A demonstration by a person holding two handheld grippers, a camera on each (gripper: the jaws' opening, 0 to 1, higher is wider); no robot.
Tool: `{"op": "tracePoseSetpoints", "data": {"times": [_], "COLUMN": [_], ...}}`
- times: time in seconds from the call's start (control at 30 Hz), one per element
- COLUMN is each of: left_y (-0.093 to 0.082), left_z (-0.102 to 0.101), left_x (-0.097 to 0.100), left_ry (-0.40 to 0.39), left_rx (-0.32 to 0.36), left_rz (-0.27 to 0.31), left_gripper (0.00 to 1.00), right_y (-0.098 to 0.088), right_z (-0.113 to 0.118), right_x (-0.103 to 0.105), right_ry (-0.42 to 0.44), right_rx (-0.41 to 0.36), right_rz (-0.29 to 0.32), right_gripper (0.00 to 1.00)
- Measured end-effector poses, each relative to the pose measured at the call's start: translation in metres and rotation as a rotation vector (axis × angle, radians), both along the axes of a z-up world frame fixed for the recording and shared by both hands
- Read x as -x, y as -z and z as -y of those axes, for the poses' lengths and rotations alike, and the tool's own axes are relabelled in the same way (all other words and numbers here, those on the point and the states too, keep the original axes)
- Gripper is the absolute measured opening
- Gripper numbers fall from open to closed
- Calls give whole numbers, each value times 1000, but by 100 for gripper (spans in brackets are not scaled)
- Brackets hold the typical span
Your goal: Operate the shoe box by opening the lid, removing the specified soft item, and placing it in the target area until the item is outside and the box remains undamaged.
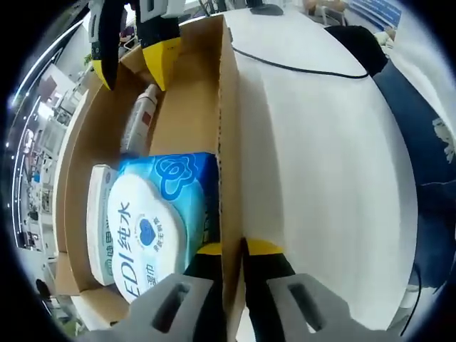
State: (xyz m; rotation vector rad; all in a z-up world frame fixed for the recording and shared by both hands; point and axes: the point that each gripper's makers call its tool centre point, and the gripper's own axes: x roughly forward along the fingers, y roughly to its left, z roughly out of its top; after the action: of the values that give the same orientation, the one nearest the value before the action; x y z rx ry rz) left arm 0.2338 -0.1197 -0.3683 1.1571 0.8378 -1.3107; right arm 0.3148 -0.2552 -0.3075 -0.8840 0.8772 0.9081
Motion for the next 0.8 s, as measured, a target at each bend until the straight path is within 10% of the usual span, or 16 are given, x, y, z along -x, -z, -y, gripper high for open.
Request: {"op": "tracePoseSetpoints", "data": {"times": [0.8], "left_y": [0], "left_z": [1], "left_x": [0], "left_ry": [3], "left_rx": [10], "left_rz": [-4], "left_gripper": [2], "right_y": [33], "right_z": [-4], "right_x": [-18], "right_ry": [23], "right_rx": [52], "right_rz": [17], "right_gripper": [40]}}
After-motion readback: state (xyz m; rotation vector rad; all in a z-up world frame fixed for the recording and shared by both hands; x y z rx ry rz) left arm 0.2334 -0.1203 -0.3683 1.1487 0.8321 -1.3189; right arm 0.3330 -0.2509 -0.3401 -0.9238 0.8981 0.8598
